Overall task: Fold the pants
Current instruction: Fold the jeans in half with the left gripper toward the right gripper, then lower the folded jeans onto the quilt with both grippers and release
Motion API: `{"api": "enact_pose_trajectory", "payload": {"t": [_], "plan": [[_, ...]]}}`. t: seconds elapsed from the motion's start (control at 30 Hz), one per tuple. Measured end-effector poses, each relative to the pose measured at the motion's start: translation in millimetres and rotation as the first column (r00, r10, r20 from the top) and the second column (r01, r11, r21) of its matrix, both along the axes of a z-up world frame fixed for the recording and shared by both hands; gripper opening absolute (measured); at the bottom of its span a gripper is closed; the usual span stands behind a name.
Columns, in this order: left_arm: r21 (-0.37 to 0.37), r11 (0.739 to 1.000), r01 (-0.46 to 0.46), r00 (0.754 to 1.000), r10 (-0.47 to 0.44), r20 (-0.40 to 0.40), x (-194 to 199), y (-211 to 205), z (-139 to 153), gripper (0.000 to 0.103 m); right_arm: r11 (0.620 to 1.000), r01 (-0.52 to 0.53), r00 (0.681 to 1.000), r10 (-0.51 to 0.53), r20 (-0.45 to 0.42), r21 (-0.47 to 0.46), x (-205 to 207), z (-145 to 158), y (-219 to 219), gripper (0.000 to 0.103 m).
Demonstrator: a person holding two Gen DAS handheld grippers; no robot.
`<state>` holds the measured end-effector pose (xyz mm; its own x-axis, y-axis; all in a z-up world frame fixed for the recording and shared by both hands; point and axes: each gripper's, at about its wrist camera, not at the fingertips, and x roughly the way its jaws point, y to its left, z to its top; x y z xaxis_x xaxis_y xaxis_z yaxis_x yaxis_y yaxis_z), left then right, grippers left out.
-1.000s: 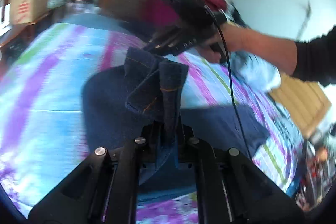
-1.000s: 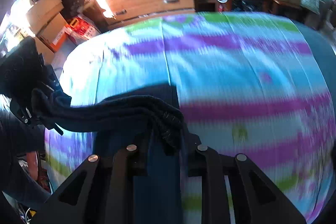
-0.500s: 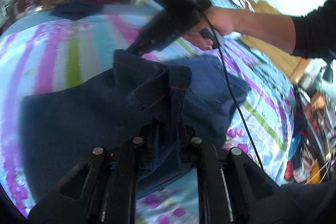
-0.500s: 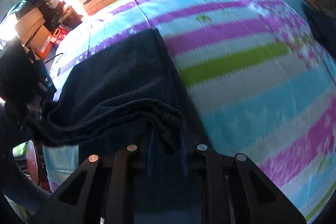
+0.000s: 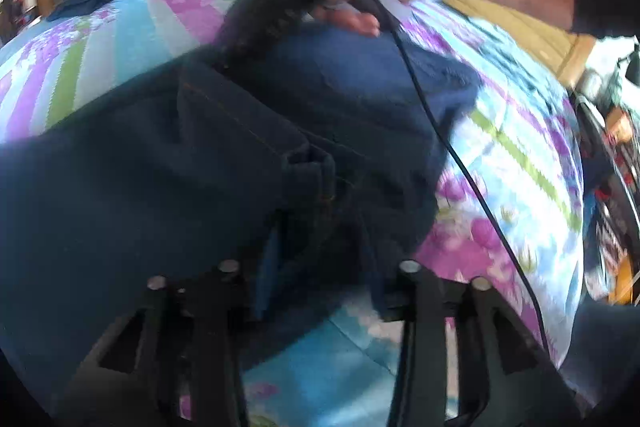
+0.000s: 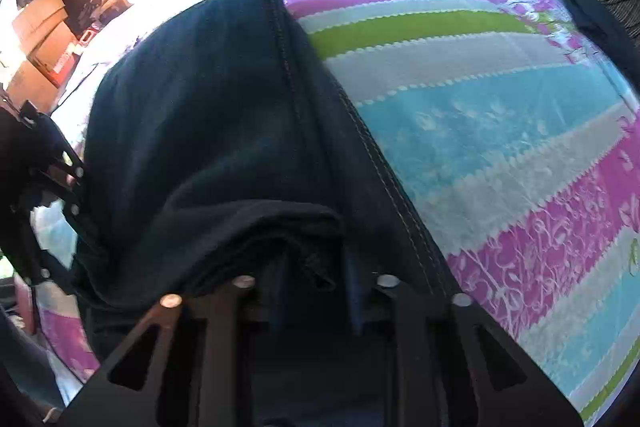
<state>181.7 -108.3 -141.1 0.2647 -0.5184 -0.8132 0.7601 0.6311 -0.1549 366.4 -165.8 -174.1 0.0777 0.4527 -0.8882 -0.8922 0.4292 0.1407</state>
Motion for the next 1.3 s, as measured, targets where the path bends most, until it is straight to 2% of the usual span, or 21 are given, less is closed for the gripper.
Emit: {"api": "enact_pose_trajectory", "payload": {"t": [0.03,0.13,0.2,0.27,0.3,0.37,0.47,0.53,0.6,0.7,0.83,0.93,0.97,1.0,1.03,1.07,1.13,1.2,1.23,1.27,1.3], "plan": [[0.011,1.0,0.019,1.0,-0.019,-0.001,-4,3,3,0.043,0.999,0.033,0.999,-0.033,0.014,-0.022,-2,-1,-6,0.048],[0.02,0.999,0.041,0.999,-0.041,-0.036,-10,17,17,0.043,0.991,0.114,0.993,-0.113,0.023,-0.068,-9,2,-29,0.049],[0.009,0.999,0.046,0.999,-0.045,-0.018,-16,29,35,0.044,0.974,0.224,0.974,-0.225,-0.032,-0.026,-9,9,-49,0.049],[-0.011,1.0,0.022,1.0,-0.022,-0.021,-18,38,47,0.044,0.902,0.42,0.899,-0.398,-0.18,0.104,-17,21,-73,0.051],[-0.024,1.0,-0.001,1.0,0.0,-0.018,-18,43,53,0.044,0.844,0.509,0.848,-0.457,-0.27,0.171,-25,23,-83,0.051],[-0.044,0.998,-0.044,0.999,0.044,-0.012,-15,55,64,0.044,0.721,0.662,0.726,-0.549,-0.414,0.203,-53,13,-88,0.051],[-0.048,0.994,-0.101,0.995,0.101,-0.002,-6,68,69,0.044,0.612,0.772,0.604,-0.622,-0.498,0.172,-90,-3,-69,0.055],[-0.058,0.991,-0.124,0.992,0.124,-0.004,2,73,67,0.044,0.582,0.807,0.557,-0.698,-0.449,0.096,-107,-10,-47,0.057],[-0.07,0.985,-0.156,0.988,0.156,-0.007,11,80,70,0.044,0.532,0.843,0.513,-0.752,-0.413,0.079,-117,-11,-39,0.058],[-0.09,0.975,-0.204,0.979,0.202,-0.032,21,92,72,0.044,0.477,0.876,0.458,-0.768,-0.448,0.078,-118,-6,-35,0.016],[-0.111,0.962,-0.25,0.968,0.249,-0.027,27,110,75,0.044,0.432,0.896,0.433,-0.793,-0.428,0.106,-133,19,-30,0.012],[-0.117,0.945,-0.305,0.952,0.306,-0.013,40,128,71,0.044,0.434,0.9,0.407,-0.81,-0.421,0.037,-139,-5,-35,0.015],[-0.127,0.934,-0.335,0.942,0.335,-0.021,48,136,67,0.045,0.442,0.896,0.42,-0.802,-0.425,0.05,-140,-8,-36,0.015],[-0.141,0.925,-0.352,0.936,0.349,-0.045,53,143,63,0.046,0.456,0.888,0.435,-0.801,-0.411,0.05,-138,-4,-37,0.032],[-0.16,0.917,-0.365,0.931,0.357,-0.077,58,149,59,0.046,0.469,0.883,0.452,-0.841,-0.297,0.015,-138,10,-37,0.055],[-0.192,0.909,-0.369,0.928,0.348,-0.134,64,157,50,0.046,0.466,0.885,0.46,-0.866,-0.195,0.02,-138,24,-37,0.056],[-0.15,0.914,-0.377,0.923,0.357,-0.141,66,162,32,0.046,0.474,0.876,0.479,-0.877,-0.047,0.09,-135,56,-35,0.057],[-0.105,0.922,-0.374,0.922,0.357,-0.147,66,167,9,0.046,0.536,0.827,0.543,-0.84,0.004,0.17,-122,72,-24,0.056],[-0.09,0.925,-0.37,0.924,0.356,-0.142,64,168,-1,0.045,0.585,0.791,0.592,-0.806,0.019,0.181,-106,70,-11,0.05],[-0.083,0.931,-0.355,0.932,0.346,-0.112,60,165,-7,0.045,0.61,0.771,0.619,-0.785,0.007,0.183,-92,63,-3,0.044],[-0.07,0.935,-0.348,0.935,0.341,-0.092,58,162,-7,0.046,0.624,0.76,0.636,-0.772,-0.009,0.184,-78,54,2,0.025]]}}
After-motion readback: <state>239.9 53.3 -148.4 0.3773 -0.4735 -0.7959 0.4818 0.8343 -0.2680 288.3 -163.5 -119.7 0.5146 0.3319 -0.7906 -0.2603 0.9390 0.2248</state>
